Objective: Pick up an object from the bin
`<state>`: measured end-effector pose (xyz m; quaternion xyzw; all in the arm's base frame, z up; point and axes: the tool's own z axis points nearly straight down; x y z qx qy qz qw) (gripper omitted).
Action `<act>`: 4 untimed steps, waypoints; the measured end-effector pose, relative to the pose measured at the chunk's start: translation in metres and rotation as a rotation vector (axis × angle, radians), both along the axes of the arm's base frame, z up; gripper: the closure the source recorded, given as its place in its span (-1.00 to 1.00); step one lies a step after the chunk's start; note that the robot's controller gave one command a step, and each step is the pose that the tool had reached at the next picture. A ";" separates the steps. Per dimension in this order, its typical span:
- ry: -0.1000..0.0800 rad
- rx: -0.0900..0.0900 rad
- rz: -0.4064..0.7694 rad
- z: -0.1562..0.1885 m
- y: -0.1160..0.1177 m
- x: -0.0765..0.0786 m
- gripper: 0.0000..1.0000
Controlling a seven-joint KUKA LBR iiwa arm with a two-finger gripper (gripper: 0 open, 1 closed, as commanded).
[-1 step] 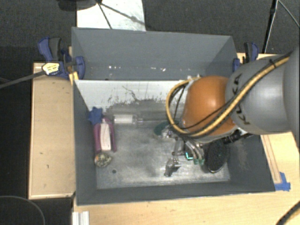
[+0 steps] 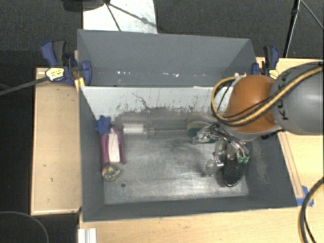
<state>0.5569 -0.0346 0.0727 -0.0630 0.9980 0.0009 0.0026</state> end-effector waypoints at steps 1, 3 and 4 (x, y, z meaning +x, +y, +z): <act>0.004 0.012 0.102 -0.001 -0.102 -0.044 -1.00; -0.003 0.000 0.591 0.011 -0.044 0.001 -1.00; -0.008 -0.006 0.588 0.141 0.005 0.019 -1.00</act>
Offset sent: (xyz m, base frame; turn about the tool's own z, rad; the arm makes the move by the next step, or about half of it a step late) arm -0.0443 -0.1087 -0.0027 -0.0982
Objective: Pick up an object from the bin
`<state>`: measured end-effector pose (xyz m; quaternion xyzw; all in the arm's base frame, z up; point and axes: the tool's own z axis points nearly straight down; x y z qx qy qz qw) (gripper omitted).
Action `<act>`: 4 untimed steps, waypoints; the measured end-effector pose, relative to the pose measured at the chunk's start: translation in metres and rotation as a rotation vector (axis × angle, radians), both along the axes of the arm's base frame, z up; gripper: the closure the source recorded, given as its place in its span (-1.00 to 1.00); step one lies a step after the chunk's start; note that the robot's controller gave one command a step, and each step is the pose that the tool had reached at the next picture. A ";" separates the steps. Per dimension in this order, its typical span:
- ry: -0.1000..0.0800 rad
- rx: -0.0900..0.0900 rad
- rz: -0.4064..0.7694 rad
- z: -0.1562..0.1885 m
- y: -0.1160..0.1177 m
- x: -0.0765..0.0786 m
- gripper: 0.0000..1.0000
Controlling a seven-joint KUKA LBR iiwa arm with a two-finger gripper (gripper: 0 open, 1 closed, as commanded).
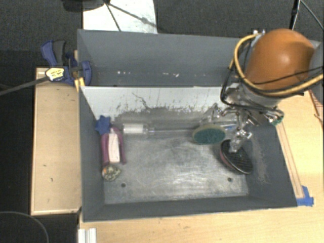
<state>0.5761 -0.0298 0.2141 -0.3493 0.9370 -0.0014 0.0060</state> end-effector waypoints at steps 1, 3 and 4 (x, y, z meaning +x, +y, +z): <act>0.013 0.000 -0.136 -0.047 -0.026 -0.014 -1.00; 0.022 0.000 -0.164 -0.125 -0.093 0.003 -1.00; 0.023 -0.002 -0.167 -0.124 -0.094 0.003 1.00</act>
Offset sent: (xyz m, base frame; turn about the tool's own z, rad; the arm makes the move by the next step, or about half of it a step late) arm -0.0143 -0.0259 -0.0460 0.1358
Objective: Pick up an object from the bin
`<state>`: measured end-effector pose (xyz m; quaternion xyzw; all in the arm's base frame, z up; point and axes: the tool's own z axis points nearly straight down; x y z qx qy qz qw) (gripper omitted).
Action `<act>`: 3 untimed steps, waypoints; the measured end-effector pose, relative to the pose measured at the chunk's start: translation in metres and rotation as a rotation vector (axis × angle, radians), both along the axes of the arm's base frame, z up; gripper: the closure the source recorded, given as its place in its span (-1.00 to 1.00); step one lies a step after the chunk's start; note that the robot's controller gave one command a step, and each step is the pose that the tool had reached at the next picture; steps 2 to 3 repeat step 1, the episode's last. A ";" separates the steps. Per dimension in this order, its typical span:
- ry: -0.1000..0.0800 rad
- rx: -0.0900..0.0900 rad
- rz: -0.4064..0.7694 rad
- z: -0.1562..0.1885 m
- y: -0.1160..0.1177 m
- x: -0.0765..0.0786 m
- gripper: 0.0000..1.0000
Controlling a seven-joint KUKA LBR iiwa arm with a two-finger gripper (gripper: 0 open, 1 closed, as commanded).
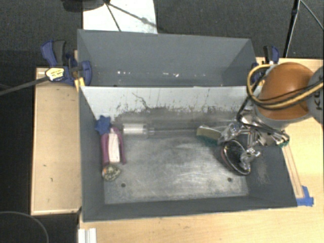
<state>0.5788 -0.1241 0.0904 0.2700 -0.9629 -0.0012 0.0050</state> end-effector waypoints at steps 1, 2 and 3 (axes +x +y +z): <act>-0.019 0.000 0.405 0.180 -0.006 0.005 1.00; -0.019 0.000 0.405 0.180 -0.006 0.005 1.00; -0.019 0.000 0.405 0.180 -0.006 0.005 1.00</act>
Offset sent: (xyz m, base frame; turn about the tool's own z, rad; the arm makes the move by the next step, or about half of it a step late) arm 0.0036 -0.0060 0.1765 -0.4070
